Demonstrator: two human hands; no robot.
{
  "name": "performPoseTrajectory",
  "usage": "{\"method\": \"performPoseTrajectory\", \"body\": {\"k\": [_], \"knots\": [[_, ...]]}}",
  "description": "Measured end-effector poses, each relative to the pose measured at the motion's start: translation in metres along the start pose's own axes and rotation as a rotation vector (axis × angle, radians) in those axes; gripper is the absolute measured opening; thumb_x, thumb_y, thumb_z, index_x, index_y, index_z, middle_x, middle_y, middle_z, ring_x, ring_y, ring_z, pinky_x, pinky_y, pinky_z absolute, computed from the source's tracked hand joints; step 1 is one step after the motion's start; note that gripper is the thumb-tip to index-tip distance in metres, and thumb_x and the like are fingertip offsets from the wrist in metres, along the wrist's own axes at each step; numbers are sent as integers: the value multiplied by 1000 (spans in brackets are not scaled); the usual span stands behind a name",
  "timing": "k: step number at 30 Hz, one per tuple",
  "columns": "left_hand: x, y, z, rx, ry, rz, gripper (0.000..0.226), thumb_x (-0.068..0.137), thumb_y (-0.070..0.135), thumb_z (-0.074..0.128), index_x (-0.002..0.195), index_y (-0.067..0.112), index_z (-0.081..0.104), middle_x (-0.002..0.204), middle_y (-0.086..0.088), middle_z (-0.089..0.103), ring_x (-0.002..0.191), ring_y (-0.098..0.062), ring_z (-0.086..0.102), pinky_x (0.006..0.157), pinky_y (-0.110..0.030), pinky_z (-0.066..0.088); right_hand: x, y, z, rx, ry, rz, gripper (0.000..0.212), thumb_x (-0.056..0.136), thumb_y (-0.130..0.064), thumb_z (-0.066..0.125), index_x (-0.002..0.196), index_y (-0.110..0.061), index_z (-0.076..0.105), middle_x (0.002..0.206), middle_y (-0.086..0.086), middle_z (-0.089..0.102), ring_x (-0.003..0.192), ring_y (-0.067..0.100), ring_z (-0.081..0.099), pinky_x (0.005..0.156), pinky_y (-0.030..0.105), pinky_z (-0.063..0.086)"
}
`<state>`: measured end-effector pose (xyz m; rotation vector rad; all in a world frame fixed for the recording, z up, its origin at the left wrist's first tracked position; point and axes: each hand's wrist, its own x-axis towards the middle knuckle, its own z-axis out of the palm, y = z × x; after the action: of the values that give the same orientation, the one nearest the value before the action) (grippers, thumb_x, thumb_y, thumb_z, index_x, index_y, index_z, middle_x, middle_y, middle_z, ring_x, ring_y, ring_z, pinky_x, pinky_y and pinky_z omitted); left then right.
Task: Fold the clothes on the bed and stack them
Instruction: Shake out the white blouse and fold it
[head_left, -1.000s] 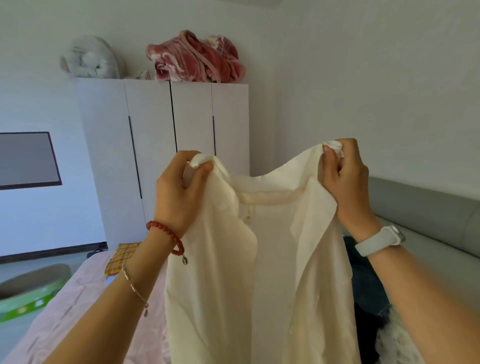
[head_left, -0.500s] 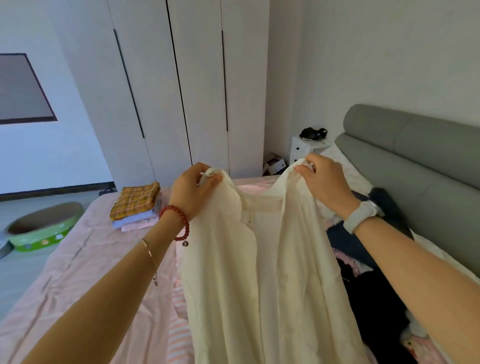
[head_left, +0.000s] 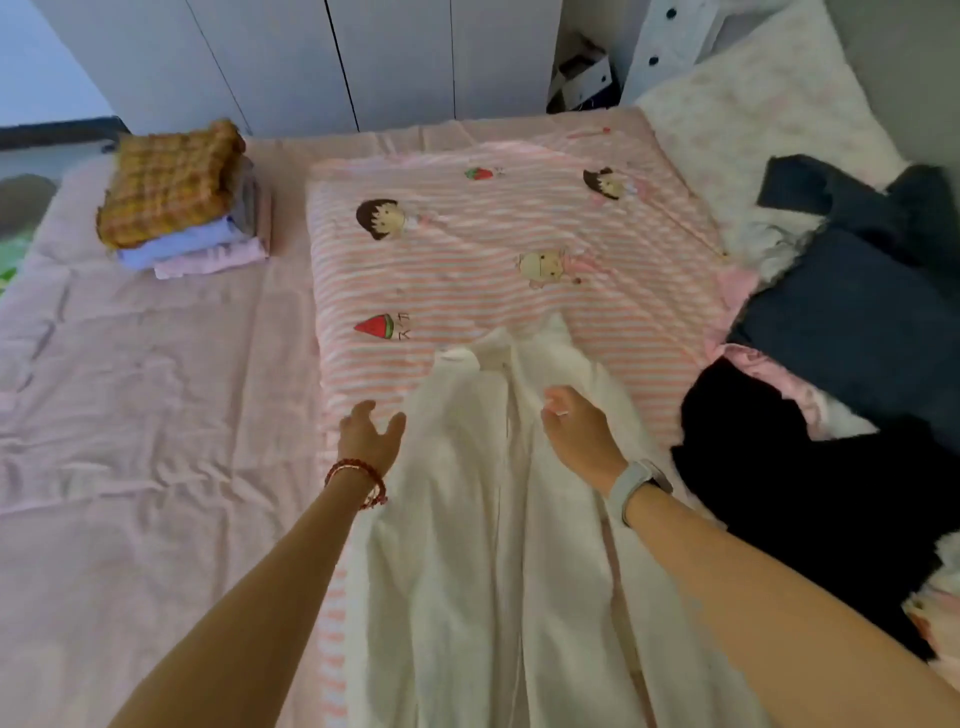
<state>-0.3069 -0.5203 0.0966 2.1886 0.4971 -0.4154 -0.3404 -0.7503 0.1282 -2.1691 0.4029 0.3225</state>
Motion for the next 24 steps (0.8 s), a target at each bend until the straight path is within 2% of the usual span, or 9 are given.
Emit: {"method": "performPoseTrajectory", "body": {"k": [3,5,7,10,13,16,18,21,24], "knots": [[-17,-77,21,26,33,-178,63,88,30,60,139,5,34,140,-22,35,125,-37,40,107,-40,31,-34,44,63,37,-77,66,26,96,-13,43,118,-6,56,110,11,63,97,20,58,71,16,39],[-36,-116,31,12,15,-218,61,85,33,63,134,4,41,131,-19,47,119,-34,47,101,-41,38,-61,67,97,52,-97,108,22,96,-12,44,111,-5,58,97,8,63,86,16,56,66,11,36],[-56,-140,37,-38,-8,-219,50,83,40,64,119,7,54,109,-8,62,102,-28,58,83,-35,46,-85,86,122,56,-110,167,19,96,-13,44,108,-6,57,93,5,61,86,19,56,70,15,41],[-75,-153,39,-56,26,-267,51,73,58,59,98,13,56,84,2,60,80,-22,56,62,-30,40,-108,103,146,45,-119,242,19,96,-17,43,101,-5,56,89,8,62,83,25,58,73,32,45],[-86,-163,41,59,1,-186,34,87,41,54,79,9,50,72,-2,52,71,-26,49,57,-31,35,-116,110,158,22,-54,258,22,97,-16,41,98,-2,57,90,13,62,84,28,57,76,38,46],[-92,-164,30,-36,99,-180,19,92,17,49,75,11,45,65,-1,45,67,-23,43,50,-25,34,-116,117,159,3,-1,265,26,97,-10,35,99,3,57,98,18,61,95,32,55,80,35,42],[-91,-161,9,-25,275,-145,13,86,20,49,89,7,51,73,-7,54,74,-27,49,57,-31,35,-117,121,156,24,-19,229,24,97,-10,37,104,0,58,101,15,62,96,29,56,82,35,44],[-83,-158,-21,229,555,-104,41,78,23,52,117,8,50,110,-21,57,102,-40,52,78,-41,39,-124,126,155,38,-78,152,18,96,-14,44,102,-5,57,91,8,62,84,23,57,72,29,43],[-92,-156,-15,400,562,-43,52,78,20,65,126,11,48,132,-20,40,122,-38,35,93,-50,32,-130,132,154,-1,-119,116,15,95,-14,44,93,-7,57,77,4,58,70,20,52,59,25,34]]}}
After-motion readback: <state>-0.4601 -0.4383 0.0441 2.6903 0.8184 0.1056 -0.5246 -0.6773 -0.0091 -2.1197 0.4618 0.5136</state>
